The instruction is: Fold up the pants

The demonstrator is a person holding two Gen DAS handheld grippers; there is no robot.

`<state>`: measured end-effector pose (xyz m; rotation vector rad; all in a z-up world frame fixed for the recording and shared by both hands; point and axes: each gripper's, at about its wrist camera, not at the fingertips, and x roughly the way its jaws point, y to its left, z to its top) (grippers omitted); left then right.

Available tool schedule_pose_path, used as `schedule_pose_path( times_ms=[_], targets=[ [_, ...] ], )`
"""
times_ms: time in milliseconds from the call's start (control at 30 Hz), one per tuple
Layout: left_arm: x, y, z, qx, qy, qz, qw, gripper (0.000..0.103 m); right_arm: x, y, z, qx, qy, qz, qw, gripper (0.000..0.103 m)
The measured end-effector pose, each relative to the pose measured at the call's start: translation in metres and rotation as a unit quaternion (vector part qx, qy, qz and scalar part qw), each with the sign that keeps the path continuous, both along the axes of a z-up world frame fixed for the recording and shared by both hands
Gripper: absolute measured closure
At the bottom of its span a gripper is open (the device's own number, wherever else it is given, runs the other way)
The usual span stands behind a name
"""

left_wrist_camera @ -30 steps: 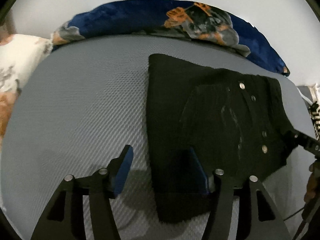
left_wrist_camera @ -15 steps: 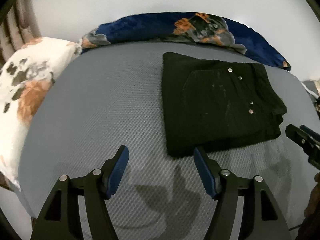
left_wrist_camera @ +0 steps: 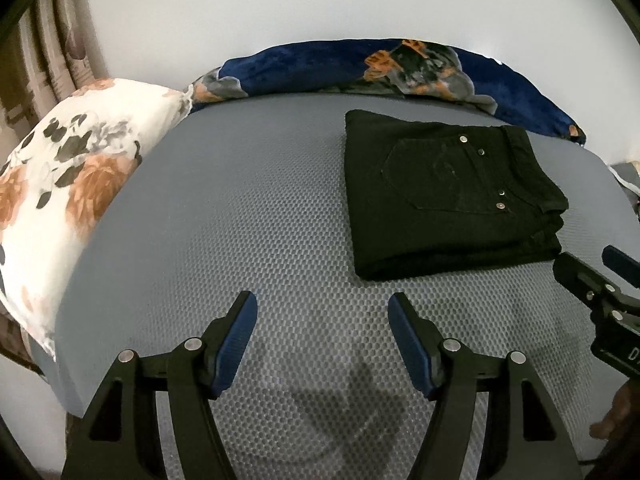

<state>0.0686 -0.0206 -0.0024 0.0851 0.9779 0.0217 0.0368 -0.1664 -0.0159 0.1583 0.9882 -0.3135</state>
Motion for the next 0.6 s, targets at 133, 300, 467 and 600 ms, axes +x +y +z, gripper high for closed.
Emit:
schedule_pose_path(
  times_ms=[133, 300, 467, 600],
  targets=[
    [-0.005, 0.0, 0.002, 0.001, -0.002, 0.004, 1.0, 0.035, -0.003, 0.003, 0.0, 0.008, -0.003, -0.002, 1.0, 0.007],
    [-0.008, 0.001, 0.002, 0.001, -0.003, 0.005, 1.0, 0.035, -0.003, 0.006, -0.001, 0.014, 0.002, -0.003, 1.0, 0.007],
    [-0.009, 0.001, 0.002, 0.001, -0.002, 0.004, 1.0, 0.035, -0.004, 0.012, -0.003, 0.016, 0.01, 0.009, 1.0, 0.007],
    [-0.01, 0.001, 0.002, 0.001, -0.002, 0.003, 1.0, 0.035, -0.005, 0.014, -0.004, 0.011, 0.012, 0.012, 1.0, 0.007]
  ],
)
